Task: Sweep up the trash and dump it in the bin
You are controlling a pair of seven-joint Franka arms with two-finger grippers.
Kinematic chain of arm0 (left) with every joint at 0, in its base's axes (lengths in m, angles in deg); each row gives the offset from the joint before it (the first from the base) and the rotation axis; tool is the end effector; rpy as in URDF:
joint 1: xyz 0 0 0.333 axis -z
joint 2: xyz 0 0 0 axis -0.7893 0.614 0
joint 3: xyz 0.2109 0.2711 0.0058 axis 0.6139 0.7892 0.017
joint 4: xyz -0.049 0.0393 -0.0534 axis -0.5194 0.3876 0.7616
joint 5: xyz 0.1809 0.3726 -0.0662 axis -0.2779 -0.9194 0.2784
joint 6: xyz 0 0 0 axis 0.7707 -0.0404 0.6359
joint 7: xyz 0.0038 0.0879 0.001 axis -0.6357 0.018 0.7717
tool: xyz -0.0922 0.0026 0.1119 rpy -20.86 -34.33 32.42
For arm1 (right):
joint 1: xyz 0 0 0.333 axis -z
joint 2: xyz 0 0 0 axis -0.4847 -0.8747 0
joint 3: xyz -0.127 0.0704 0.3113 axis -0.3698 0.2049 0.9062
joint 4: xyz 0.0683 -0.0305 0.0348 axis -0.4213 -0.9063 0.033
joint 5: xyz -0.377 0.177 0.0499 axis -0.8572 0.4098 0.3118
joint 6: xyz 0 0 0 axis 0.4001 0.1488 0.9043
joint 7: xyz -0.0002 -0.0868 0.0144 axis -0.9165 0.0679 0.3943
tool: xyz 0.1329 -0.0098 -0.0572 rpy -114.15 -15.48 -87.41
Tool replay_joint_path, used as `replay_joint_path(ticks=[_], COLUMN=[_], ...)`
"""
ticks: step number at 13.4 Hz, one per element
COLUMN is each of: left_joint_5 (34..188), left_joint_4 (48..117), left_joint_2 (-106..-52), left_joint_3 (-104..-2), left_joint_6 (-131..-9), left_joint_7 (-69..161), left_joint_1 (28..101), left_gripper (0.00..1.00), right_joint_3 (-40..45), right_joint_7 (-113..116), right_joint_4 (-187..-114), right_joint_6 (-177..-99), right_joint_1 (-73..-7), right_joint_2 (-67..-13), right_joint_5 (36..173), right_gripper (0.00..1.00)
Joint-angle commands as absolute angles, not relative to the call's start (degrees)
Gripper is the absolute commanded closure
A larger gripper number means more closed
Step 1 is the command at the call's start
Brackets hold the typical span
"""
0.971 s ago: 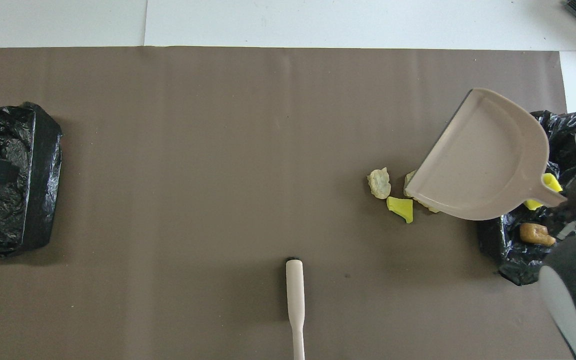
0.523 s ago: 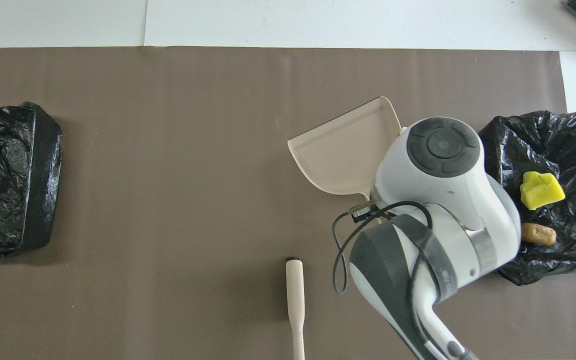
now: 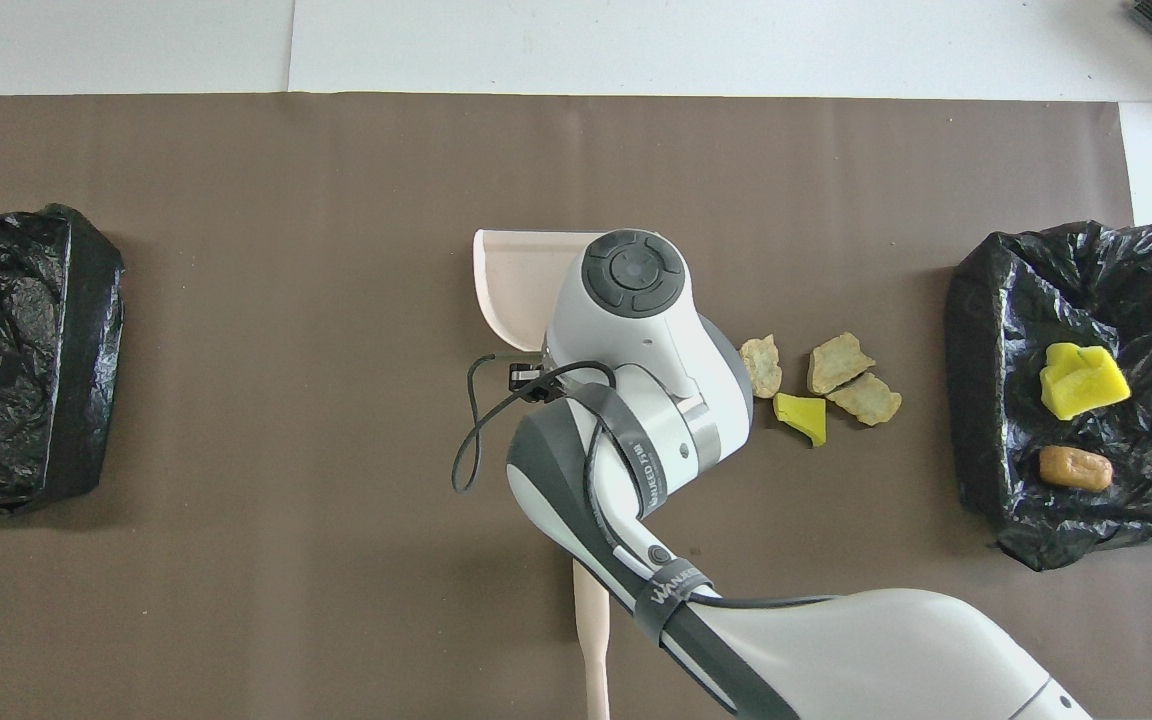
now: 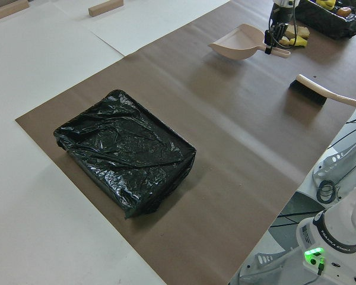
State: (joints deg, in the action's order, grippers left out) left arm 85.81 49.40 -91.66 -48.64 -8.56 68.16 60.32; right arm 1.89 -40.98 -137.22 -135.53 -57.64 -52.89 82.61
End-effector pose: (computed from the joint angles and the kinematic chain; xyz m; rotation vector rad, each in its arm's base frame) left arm 0.5292 -0.0659 0.7340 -3.1140 0.3800 -0.0774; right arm 0.5829 0.4144 0.3300 -3.0105 0.0996 0.2265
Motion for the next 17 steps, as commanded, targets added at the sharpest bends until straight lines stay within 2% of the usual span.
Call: replay_joint_path(ticks=[1, 5, 6, 7, 8, 9, 12, 17], left_joint_5=[86.09, 86.35, 86.26, 86.43, 86.44, 86.52, 86.35, 86.35], left_joint_4=[50.84, 51.10, 51.10, 51.10, 51.02, 50.93, 51.28, 52.07], left_joint_2=[-92.89, -93.51, -93.94, -93.77, -93.60, -93.42, -93.33, -93.95], left_joint_3=[-48.91, -48.47, -48.56, -48.47, -48.47, -48.47, -48.47, -48.64], left_joint_6=[-7.87, -5.77, -5.67, -6.37, -6.38, -6.46, -7.08, -6.55], left_joint_7=[67.82, 67.82, 67.82, 67.82, 67.91, 67.91, 68.35, 67.82], left_joint_1=[58.63, 56.17, 56.08, 56.08, 56.08, 56.17, 56.17, 56.87], left_gripper=[0.00, 0.00, 0.00, 0.00, 0.00, 0.00, 0.00, 0.00], right_joint_3=[1.67, 1.58, 1.58, 1.58, 1.58, 1.58, 1.58, 1.67], right_joint_7=[-41.96, -41.87, -41.79, -41.70, -41.70, -41.78, -42.31, -41.35], right_joint_4=[-135.99, -137.93, -138.02, -137.93, -137.93, -138.02, -138.10, -149.59], right_joint_6=[-134.80, -134.45, -133.41, -132.53, -132.35, -132.26, -127.08, -121.10], right_joint_1=[-56.85, -56.51, -56.16, -55.54, -54.93, -54.40, -53.78, -54.12], right_joint_2=[-53.40, -52.87, -52.79, -52.79, -52.87, -52.61, -48.50, -33.66], right_joint_5=[83.44, 83.44, 83.44, 83.44, 83.96, 84.05, 84.23, 84.49], right_gripper=[1.00, 1.00, 0.93, 0.75, 0.46, 0.00, 0.00, 0.00])
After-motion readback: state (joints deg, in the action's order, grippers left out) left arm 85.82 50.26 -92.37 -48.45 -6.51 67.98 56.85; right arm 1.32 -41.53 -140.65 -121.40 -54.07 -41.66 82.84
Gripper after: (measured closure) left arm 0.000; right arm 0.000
